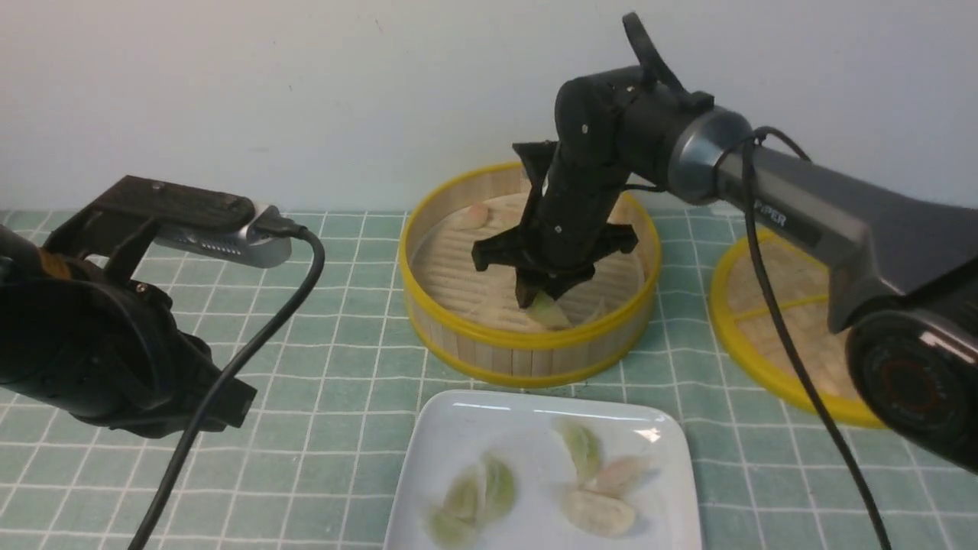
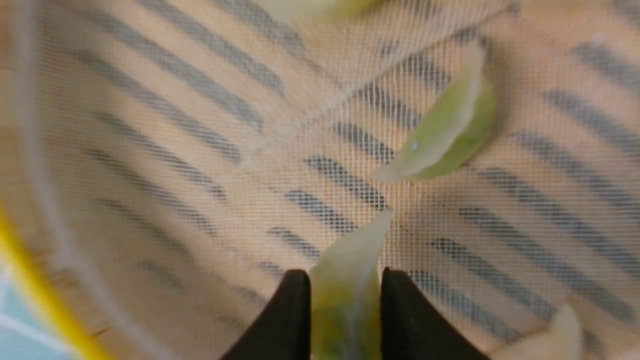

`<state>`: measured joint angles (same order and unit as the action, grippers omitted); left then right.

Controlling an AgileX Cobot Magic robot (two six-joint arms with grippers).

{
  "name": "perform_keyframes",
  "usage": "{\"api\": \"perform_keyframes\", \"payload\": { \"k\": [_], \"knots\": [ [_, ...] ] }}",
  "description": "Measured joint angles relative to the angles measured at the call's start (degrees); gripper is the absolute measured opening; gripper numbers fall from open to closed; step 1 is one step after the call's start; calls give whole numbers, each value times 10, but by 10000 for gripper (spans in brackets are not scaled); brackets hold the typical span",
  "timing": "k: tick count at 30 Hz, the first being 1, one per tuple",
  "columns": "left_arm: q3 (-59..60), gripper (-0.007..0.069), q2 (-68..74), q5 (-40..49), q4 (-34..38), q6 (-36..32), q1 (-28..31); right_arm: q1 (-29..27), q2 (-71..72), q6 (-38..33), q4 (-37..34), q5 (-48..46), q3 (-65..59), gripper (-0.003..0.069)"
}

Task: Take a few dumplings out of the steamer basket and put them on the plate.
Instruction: Use the right arm to grab a dumpling from inside the steamer, then use the right arm to put the dumpling into the plate

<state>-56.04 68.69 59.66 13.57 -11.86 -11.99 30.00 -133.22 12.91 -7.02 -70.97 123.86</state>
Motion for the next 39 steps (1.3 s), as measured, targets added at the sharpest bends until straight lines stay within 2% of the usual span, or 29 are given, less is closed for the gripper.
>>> {"api": "perform_keyframes", "payload": {
  "k": [7,12,17,20,24,27,28,29,31,33,35,37,38,39],
  "knots": [
    [0,-6,0,0,-9,0,0,0,132,-11,4,0,-48,165],
    [0,-6,0,0,-9,0,0,8,221,-19,-9,0,-183,165],
    [0,-6,0,-1,-9,0,0,67,249,-35,-20,0,-338,165],
    [0,-6,0,-1,-10,0,0,95,241,-46,-27,6,-377,165],
    [0,-6,0,-1,-10,0,0,106,226,-55,-29,35,-383,177],
    [0,-6,0,0,-10,0,0,106,217,-56,-29,63,-384,301],
    [0,-6,0,0,-10,0,0,106,217,-56,-29,63,-384,311],
    [0,-6,0,1,-10,0,0,106,217,-57,-30,68,-384,397],
    [0,-6,0,2,-10,0,0,106,217,-57,-27,67,-384,495],
    [0,-6,0,2,-10,0,0,106,221,-58,-9,55,-375,544],
    [0,-6,0,2,-10,0,0,106,237,-57,14,43,-370,538],
    [0,-6,0,2,-11,0,0,106,262,-52,38,34,-368,501],
    [0,-6,0,2,-11,0,0,106,307,-39,84,19,-368,416],
    [0,-6,0,2,-11,0,0,106,313,-37,84,19,-368,404]
  ]
}}
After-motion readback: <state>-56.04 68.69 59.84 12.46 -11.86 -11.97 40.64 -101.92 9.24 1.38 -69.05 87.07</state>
